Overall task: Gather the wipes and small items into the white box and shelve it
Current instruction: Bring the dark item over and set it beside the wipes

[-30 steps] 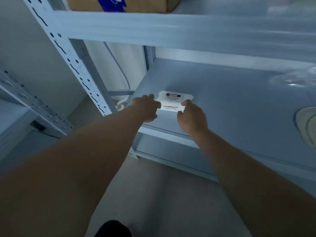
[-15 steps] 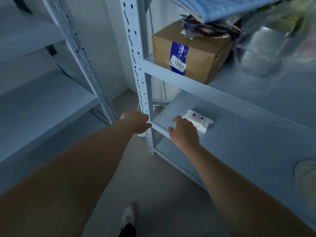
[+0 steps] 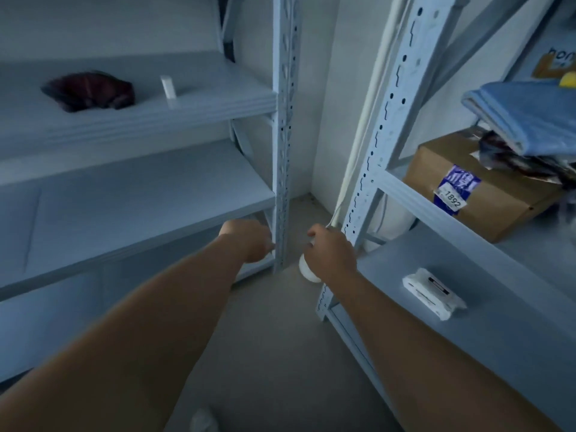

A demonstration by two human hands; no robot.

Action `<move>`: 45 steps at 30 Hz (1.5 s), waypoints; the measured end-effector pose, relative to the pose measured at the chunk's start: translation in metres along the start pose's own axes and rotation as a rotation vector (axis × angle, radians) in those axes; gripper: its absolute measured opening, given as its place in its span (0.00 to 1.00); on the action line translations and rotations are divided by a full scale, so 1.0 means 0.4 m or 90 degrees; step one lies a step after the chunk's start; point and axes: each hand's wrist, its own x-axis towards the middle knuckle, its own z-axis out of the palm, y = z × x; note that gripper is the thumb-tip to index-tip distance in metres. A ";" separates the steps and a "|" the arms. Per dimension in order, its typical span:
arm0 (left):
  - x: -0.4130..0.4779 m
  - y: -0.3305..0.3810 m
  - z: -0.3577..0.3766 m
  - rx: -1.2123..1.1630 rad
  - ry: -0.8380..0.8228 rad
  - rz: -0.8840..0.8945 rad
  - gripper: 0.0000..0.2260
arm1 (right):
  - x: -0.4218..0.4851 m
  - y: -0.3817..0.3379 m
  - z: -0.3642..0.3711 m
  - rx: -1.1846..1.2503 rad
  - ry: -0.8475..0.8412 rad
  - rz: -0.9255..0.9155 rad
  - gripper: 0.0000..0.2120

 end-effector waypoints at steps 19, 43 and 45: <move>0.158 -0.834 -0.110 -0.075 0.179 -0.130 0.20 | 0.515 -0.725 0.165 -0.035 -0.025 -0.112 0.19; 0.298 -1.362 -0.227 0.017 0.331 -0.335 0.27 | 1.035 -1.208 0.291 0.014 0.079 -0.429 0.18; 0.301 -1.374 -0.217 -0.018 0.293 -0.333 0.27 | 1.051 -1.221 0.305 0.030 0.070 -0.425 0.18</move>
